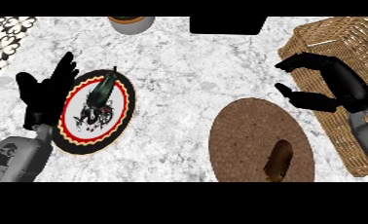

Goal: Pick the sweet potato from the placemat and place it in the basket

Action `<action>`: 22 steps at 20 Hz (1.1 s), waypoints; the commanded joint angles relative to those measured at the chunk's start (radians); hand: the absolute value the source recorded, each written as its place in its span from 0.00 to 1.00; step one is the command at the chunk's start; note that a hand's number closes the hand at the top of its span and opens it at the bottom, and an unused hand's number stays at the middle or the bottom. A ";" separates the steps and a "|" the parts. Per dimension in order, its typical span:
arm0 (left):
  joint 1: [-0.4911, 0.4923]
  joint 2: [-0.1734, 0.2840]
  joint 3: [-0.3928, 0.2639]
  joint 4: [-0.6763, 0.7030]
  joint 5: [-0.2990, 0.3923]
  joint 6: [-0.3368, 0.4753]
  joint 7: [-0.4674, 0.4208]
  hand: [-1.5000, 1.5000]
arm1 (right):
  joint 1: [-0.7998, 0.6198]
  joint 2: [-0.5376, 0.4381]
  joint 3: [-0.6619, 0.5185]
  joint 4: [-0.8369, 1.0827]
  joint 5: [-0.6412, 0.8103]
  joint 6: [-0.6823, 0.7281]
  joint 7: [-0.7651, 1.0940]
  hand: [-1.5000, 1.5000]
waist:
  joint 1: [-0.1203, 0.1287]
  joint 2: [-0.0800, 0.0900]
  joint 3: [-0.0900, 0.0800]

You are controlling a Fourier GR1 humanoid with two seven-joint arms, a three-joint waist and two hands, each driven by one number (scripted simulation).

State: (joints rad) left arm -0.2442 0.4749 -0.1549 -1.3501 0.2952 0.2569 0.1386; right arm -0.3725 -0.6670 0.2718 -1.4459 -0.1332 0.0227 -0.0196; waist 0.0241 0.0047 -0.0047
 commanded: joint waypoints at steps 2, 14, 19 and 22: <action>0.016 -0.017 -0.024 -0.010 0.021 -0.050 0.011 0.50 | 0.039 0.117 0.285 -0.033 0.358 -0.176 0.040 0.00 | 0.006 -0.004 0.003; 0.008 0.001 0.009 -0.010 0.022 -0.062 0.037 0.50 | -0.326 0.351 0.406 0.060 0.615 0.019 0.934 0.00 | -0.009 -0.018 -0.001; 0.003 0.010 0.018 0.014 0.026 -0.087 0.022 0.50 | -0.536 0.299 0.427 0.150 0.681 0.285 1.178 0.00 | -0.008 -0.018 -0.003; 0.009 0.030 0.034 0.025 0.033 -0.115 0.015 0.50 | -0.654 0.302 0.347 0.182 0.606 0.431 1.268 0.00 | -0.013 -0.015 0.000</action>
State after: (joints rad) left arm -0.2385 0.4869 -0.1316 -1.3320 0.3293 0.1603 0.1595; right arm -0.8874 -0.3605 0.6628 -1.2985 0.5035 0.2421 1.0389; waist 0.0159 -0.0100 -0.0064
